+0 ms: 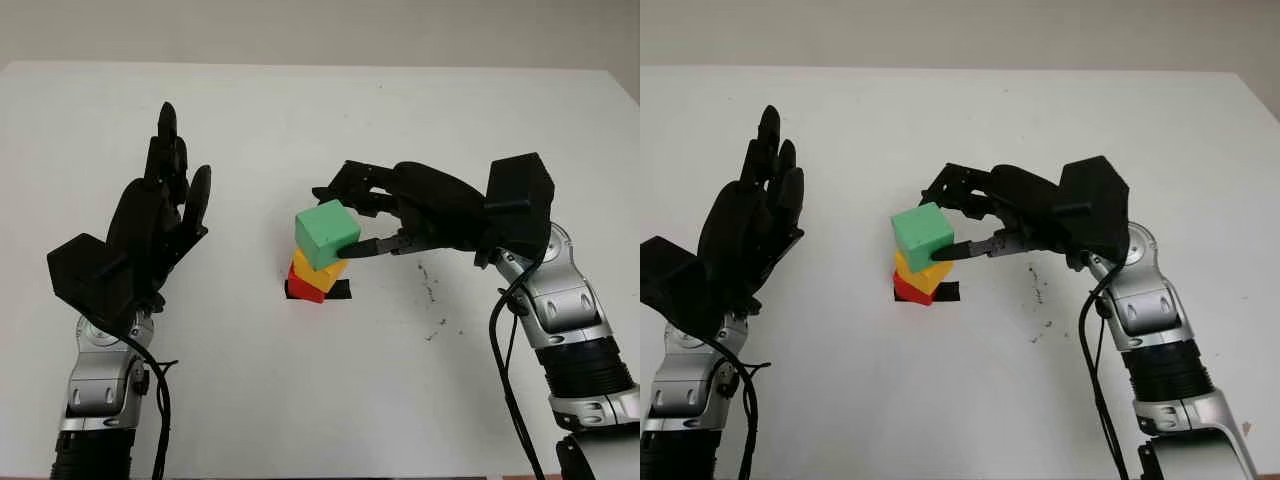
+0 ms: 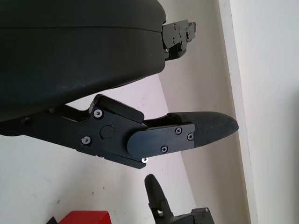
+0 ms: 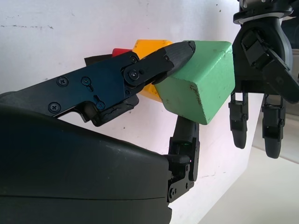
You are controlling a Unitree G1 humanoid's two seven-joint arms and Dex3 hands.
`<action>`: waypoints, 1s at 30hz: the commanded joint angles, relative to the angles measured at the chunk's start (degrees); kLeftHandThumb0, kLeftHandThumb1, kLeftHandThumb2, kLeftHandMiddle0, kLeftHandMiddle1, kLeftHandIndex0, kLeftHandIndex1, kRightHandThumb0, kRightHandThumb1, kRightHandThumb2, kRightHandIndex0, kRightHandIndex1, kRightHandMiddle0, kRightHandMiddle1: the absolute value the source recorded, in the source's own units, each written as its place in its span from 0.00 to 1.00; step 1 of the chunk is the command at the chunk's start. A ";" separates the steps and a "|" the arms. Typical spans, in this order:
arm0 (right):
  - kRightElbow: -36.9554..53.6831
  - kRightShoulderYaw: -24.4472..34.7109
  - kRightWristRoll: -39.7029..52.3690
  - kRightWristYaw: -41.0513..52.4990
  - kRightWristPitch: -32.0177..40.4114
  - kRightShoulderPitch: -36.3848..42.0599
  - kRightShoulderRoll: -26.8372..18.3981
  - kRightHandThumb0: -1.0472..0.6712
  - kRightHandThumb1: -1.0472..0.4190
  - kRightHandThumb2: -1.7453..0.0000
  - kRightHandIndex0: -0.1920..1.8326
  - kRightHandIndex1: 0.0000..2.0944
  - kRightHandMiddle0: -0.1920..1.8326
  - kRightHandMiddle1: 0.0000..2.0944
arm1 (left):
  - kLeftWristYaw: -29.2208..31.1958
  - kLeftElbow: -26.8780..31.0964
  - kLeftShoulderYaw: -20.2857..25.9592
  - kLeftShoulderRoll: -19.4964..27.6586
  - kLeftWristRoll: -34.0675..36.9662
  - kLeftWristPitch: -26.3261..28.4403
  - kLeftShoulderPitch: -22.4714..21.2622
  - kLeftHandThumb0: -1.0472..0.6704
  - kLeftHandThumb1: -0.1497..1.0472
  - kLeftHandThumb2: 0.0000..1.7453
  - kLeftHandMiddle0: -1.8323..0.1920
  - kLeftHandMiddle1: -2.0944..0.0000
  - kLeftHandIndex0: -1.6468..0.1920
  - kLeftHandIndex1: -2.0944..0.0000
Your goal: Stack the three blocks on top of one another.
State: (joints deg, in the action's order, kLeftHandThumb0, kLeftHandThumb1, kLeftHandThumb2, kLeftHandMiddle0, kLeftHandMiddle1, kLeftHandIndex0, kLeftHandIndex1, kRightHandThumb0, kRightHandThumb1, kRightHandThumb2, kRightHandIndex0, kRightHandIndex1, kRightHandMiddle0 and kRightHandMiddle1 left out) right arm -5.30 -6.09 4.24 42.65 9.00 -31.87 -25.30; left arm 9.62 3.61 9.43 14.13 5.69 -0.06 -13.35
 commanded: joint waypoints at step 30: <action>8.30 12.62 16.17 0.86 -0.40 2.04 -1.71 0.03 0.04 0.89 0.00 0.00 0.00 0.00 | -0.36 -0.04 0.15 -0.20 -0.25 -0.24 0.92 0.16 1.00 0.29 1.00 1.00 1.00 1.00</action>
State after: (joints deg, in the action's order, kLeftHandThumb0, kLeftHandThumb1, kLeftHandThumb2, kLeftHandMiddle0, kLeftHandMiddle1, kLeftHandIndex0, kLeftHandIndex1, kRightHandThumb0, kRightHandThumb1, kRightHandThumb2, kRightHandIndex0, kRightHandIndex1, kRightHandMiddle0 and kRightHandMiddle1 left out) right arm 1.61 5.14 20.29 46.32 8.29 -31.69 -28.90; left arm 9.10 3.62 9.37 14.06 5.02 0.47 -12.75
